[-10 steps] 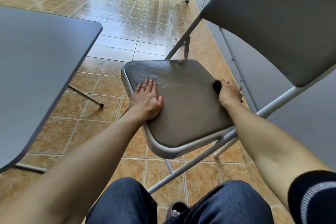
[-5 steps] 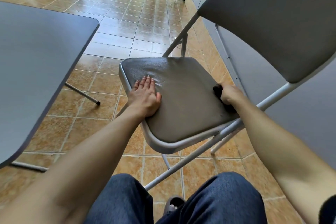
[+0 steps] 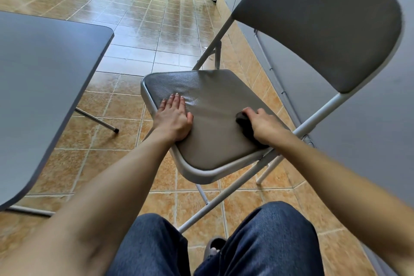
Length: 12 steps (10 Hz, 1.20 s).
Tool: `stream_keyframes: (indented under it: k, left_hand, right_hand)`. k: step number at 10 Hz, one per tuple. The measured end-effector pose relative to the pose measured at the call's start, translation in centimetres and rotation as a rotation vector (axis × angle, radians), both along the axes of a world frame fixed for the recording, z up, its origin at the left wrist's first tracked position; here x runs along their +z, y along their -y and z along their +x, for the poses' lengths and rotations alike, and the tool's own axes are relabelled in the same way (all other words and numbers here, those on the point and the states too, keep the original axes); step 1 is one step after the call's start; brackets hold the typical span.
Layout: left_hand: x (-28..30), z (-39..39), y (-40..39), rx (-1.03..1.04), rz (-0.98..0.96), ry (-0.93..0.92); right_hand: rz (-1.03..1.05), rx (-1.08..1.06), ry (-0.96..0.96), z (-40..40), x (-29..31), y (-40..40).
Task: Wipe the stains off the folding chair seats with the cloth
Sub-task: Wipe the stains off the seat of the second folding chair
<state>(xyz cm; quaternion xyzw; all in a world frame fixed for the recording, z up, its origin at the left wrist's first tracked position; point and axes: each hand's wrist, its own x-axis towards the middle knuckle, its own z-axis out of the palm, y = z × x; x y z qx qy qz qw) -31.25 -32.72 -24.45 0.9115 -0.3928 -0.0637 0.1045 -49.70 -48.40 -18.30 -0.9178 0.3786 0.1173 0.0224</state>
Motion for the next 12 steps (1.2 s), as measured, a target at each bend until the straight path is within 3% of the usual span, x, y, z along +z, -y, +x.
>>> stream_keyframes:
  k: [3, 5, 7, 10, 12]
  left_hand:
    - [0.0, 0.2, 0.2, 0.005, -0.016, -0.006]
    - [-0.1, 0.0, 0.0, 0.026, -0.05, 0.016]
    - [-0.1, 0.0, 0.0, 0.031, -0.04, 0.012]
    - [0.7, 1.9, -3.1, -0.042, -0.285, -0.157]
    - [-1.2, 3.0, -5.6, 0.009, -0.142, -0.085]
  right_hand:
    - [-0.2, -0.358, -0.177, -0.5, 0.7, 5.1]
    - [-0.172, -0.288, -0.261, -0.1, 0.2, 3.4]
    - [-0.083, -0.213, -0.139, 0.2, 0.3, -0.2]
    - [0.069, 0.2, 0.163, 1.4, 0.4, -8.4]
    - [0.143, 0.211, 0.409, 0.7, -2.0, -8.6]
